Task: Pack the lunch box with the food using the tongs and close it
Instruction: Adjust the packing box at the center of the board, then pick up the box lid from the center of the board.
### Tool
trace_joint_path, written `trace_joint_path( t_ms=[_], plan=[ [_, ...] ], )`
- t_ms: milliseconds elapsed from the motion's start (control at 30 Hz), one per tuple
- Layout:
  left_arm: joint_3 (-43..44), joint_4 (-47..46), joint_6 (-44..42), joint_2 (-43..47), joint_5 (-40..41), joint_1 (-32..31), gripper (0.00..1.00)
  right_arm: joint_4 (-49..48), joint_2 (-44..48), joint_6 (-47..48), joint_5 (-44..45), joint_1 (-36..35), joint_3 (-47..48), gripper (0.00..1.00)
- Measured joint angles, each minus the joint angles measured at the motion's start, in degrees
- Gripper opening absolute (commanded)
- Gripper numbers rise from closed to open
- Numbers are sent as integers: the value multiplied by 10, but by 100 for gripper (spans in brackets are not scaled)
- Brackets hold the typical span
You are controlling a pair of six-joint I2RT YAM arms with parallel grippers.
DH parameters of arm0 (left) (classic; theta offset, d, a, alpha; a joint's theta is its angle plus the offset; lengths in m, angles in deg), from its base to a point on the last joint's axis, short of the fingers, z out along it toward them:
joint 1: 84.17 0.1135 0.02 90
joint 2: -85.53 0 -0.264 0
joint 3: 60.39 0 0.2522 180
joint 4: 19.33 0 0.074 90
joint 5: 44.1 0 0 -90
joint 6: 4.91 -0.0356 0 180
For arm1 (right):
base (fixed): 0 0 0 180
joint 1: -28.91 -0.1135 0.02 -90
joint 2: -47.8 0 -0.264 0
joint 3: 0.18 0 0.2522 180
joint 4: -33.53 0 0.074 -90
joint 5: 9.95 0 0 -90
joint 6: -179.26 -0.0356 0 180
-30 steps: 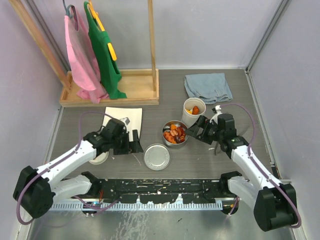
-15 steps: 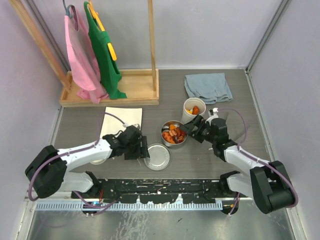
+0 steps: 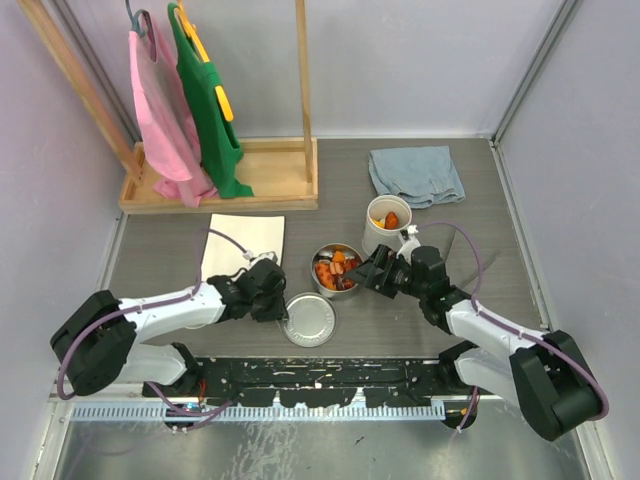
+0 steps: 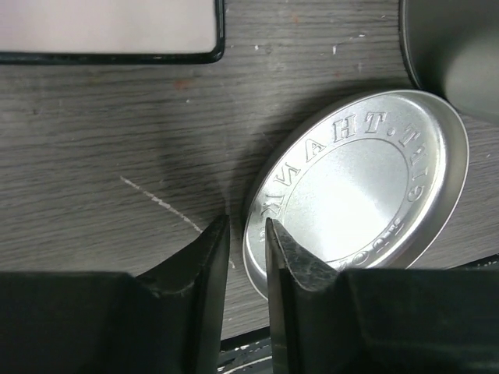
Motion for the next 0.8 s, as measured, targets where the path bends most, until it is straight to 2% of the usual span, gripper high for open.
trace_joint_path(
  t_ms=[100,367,433,667,800],
  plan=[
    [-12,-1,-3,11,5,0,17,21,18,5,-5,-3,0,87],
    [-13,1,-28,12,8,0,7,61,38,13,-5,-3,1,87],
    [-11,4,-36,11,9,0,0,67,38,15,-5,-3,1,87],
    [-7,17,-61,14,17,-1,0,101,44,21,1,-3,16,87],
    [-22,32,-74,65,20,-1,0,120,66,29,5,-3,38,86]
  ],
)
